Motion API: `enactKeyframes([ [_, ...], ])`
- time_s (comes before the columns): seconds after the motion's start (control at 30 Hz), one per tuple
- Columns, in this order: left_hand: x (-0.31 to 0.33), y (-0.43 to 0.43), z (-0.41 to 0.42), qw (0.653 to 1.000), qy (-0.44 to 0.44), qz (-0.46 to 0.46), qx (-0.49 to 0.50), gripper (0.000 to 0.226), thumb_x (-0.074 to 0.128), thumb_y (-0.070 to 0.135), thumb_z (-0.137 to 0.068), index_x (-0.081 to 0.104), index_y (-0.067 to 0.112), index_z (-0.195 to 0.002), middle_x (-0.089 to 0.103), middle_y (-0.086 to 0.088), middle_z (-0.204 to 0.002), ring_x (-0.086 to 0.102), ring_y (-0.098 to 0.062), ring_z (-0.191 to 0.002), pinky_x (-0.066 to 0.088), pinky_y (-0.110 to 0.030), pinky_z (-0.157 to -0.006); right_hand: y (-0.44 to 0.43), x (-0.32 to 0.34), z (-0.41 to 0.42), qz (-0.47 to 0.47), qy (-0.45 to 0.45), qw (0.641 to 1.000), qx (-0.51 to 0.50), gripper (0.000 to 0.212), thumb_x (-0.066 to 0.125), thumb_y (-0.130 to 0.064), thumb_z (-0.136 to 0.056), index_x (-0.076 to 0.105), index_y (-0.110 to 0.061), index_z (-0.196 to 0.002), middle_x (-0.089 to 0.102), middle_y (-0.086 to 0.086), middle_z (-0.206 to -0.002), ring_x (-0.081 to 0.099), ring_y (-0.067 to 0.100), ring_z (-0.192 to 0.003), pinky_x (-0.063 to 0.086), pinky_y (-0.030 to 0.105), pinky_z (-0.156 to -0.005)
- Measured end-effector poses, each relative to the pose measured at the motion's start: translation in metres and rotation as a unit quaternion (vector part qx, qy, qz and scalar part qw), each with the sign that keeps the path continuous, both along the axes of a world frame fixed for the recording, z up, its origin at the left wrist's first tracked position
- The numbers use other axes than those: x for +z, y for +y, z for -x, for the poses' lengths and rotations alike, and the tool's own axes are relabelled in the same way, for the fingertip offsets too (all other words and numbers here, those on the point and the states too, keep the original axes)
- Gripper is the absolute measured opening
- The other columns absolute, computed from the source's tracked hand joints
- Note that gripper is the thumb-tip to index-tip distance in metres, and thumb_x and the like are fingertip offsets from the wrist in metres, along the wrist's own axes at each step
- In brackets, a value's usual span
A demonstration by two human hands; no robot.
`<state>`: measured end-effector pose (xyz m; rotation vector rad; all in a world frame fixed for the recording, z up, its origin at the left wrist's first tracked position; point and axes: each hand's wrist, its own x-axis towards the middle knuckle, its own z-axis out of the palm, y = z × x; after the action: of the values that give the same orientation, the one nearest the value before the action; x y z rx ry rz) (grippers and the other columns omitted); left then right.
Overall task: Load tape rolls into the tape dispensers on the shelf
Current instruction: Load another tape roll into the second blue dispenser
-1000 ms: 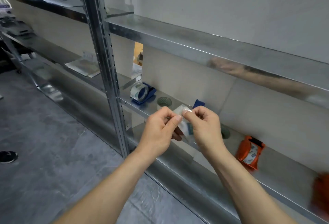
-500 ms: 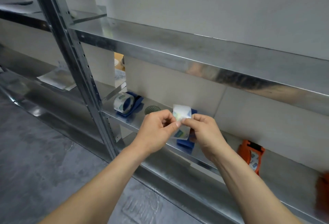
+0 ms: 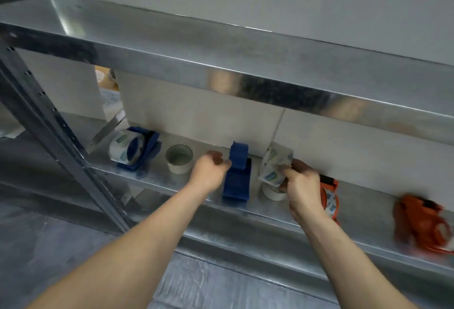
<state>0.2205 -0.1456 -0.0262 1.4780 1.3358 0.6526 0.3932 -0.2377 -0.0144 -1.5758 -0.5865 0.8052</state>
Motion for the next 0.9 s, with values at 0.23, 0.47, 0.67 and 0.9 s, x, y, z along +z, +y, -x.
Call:
enactKeyframes([
  [0.23,-0.006,0.039,-0.034,0.995,0.071,-0.010,-0.072,0.020,0.053,0.024,-0.096,0.061,0.007,-0.087,0.062,-0.010,-0.088,0.054,-0.023,-0.077,0.032,-0.029,-0.056,0.019,-0.013,0.017,0.033,-0.021,0.999,-0.024,0.023,0.063,-0.006,-0.087,0.073,-0.017,-0.104,0.077,0.005,-0.096,0.071,0.026,-0.093,0.055,0.046,-0.087],
  [0.47,-0.015,0.055,-0.036,0.995,0.037,0.017,-0.094,0.020,0.052,0.020,-0.091,0.064,0.004,-0.095,0.068,-0.018,-0.100,0.063,-0.033,-0.086,0.054,-0.045,-0.074,0.054,-0.032,0.038,0.074,-0.074,0.995,-0.002,0.055,0.058,-0.035,-0.073,0.068,-0.013,-0.122,0.073,0.011,-0.112,0.066,0.019,-0.095,0.051,0.033,-0.080],
  [0.67,-0.027,0.062,-0.024,0.991,-0.060,0.086,-0.078,0.047,0.040,0.038,-0.080,0.066,-0.001,-0.087,0.070,-0.022,-0.089,0.069,-0.040,-0.086,0.057,-0.058,-0.077,0.070,-0.035,0.054,0.055,-0.040,0.998,0.011,0.031,0.057,-0.005,-0.089,0.071,-0.011,-0.116,0.076,0.004,-0.101,0.072,0.019,-0.091,0.057,0.041,-0.087],
  [0.9,-0.018,0.066,-0.021,0.976,-0.099,0.179,-0.072,0.038,0.047,0.042,-0.098,0.068,0.011,-0.099,0.073,-0.014,-0.094,0.072,-0.031,-0.087,0.060,-0.039,-0.071,0.070,-0.036,0.054,0.063,-0.045,0.996,0.037,0.029,0.056,-0.005,-0.092,0.072,-0.016,-0.113,0.077,0.003,-0.100,0.073,0.019,-0.090,0.059,0.044,-0.087],
])
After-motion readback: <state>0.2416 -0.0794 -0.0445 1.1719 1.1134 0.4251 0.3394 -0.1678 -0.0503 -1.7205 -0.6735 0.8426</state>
